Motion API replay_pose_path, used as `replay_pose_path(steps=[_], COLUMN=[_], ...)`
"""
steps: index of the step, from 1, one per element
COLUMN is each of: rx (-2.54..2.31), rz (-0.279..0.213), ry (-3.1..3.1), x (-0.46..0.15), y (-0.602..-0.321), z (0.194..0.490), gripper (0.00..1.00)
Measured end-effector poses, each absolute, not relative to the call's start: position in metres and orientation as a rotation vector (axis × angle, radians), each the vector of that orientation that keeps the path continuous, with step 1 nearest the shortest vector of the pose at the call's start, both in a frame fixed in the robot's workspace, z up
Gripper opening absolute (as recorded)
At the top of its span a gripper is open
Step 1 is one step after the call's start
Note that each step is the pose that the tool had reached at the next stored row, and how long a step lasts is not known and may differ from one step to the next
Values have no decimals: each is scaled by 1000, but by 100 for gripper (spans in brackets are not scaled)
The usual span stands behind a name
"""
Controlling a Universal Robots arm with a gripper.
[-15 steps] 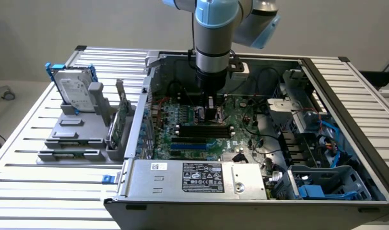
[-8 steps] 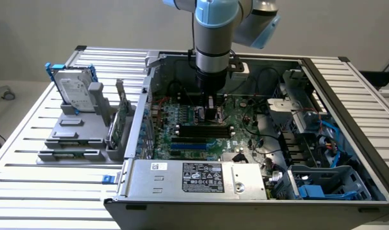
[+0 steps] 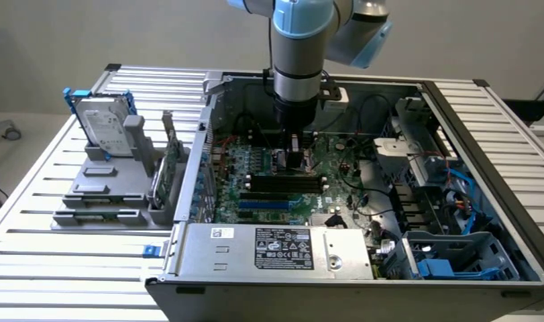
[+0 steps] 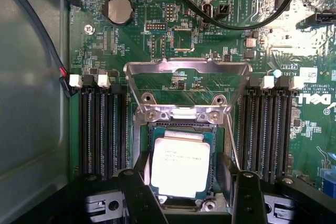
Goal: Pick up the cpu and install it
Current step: 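Place the cpu into insertion slot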
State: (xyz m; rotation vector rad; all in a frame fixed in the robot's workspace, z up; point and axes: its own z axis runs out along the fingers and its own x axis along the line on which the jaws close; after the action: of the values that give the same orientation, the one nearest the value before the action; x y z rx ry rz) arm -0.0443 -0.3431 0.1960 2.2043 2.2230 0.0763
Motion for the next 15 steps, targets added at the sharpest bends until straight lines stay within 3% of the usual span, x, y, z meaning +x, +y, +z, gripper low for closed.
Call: replay_pose_path(steps=[15], rx=[2202], rz=[76], ry=[2226], x=[-43], y=[-343], z=[197], gripper=[62])
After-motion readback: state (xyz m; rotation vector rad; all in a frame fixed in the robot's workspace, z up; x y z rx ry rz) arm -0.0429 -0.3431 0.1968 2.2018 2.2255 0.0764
